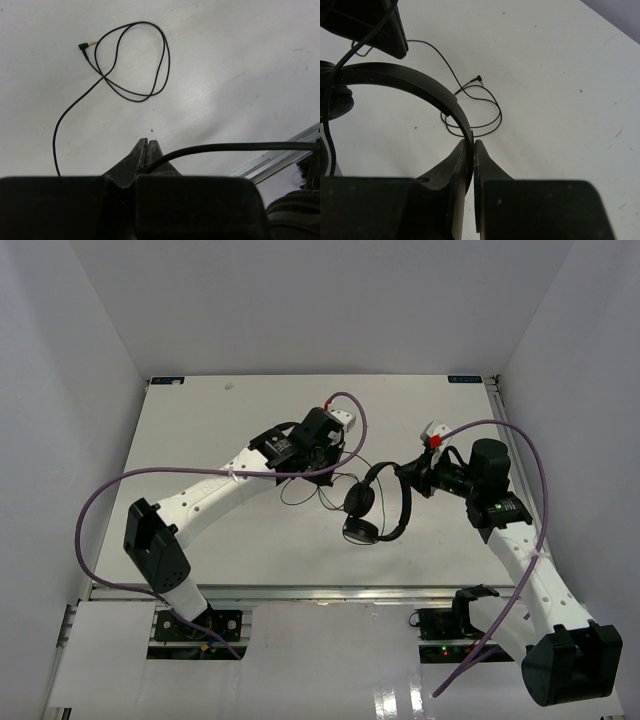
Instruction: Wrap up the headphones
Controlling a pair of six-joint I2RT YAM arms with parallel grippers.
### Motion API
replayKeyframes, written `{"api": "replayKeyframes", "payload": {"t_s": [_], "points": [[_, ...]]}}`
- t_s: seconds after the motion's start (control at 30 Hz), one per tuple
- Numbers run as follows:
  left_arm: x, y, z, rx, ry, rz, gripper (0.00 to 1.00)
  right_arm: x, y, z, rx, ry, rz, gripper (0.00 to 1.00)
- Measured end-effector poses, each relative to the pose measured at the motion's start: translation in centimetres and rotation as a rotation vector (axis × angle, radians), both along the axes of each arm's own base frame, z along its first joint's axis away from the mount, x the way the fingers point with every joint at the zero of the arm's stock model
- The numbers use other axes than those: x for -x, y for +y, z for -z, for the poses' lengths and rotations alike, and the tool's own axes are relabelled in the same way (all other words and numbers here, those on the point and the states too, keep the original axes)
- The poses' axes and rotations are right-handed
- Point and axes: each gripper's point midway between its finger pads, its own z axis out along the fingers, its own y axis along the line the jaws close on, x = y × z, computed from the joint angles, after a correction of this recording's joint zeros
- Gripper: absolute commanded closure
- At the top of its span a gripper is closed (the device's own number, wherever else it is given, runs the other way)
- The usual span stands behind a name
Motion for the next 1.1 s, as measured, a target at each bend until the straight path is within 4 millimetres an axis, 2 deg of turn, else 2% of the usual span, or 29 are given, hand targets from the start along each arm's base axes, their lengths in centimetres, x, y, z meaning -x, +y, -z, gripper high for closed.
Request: {"api": "replayKeyframes", "payload": {"t_s": [0.17, 0.3, 0.6, 0.73, 0.83, 0.9, 1.0, 1.1], "points": [[1.1, 0.1, -1.8, 0.127, -0.04, 0.021, 1.0, 0.2, 0.5, -2.3, -0.069, 0.034, -0.011, 0.92], [1.7, -0.1, -2.4, 0.219, -0.065, 0.043, 1.0, -0.1, 0.5, -3.5, -0.106, 0.058, 0.001, 0.92], [3.1, -1.1, 0.2, 0.342, -0.055, 0.104, 0.98, -0.9, 0.2, -6.3, -0.162, 0.071, 0.026, 0.92], [3.4, -1.8, 0.8, 0.414, -0.078, 0.131, 0.78, -0.9, 0.3, -7.5, -0.193, 0.088, 0.026, 0.92], [3.8, -1.9, 1.4, 0.455, -0.093, 0.142, 0.55, -0.8, 0.3, -8.3, -0.22, 0.109, 0.023, 0.92], [4.0, -2.0, 1.7, 0.48, -0.101, 0.149, 0.45, -0.7, 0.3, -9.0, -0.237, 0.114, 0.021, 0.92], [4.3, -2.1, 1.8, 0.526, -0.125, 0.162, 0.4, -0.5, 0.3, -9.9, -0.258, 0.122, 0.016, 0.92], [4.7, -2.1, 1.8, 0.567, -0.149, 0.182, 0.39, -0.3, 0.3, -10.5, -0.276, 0.132, 0.011, 0.92]]}}
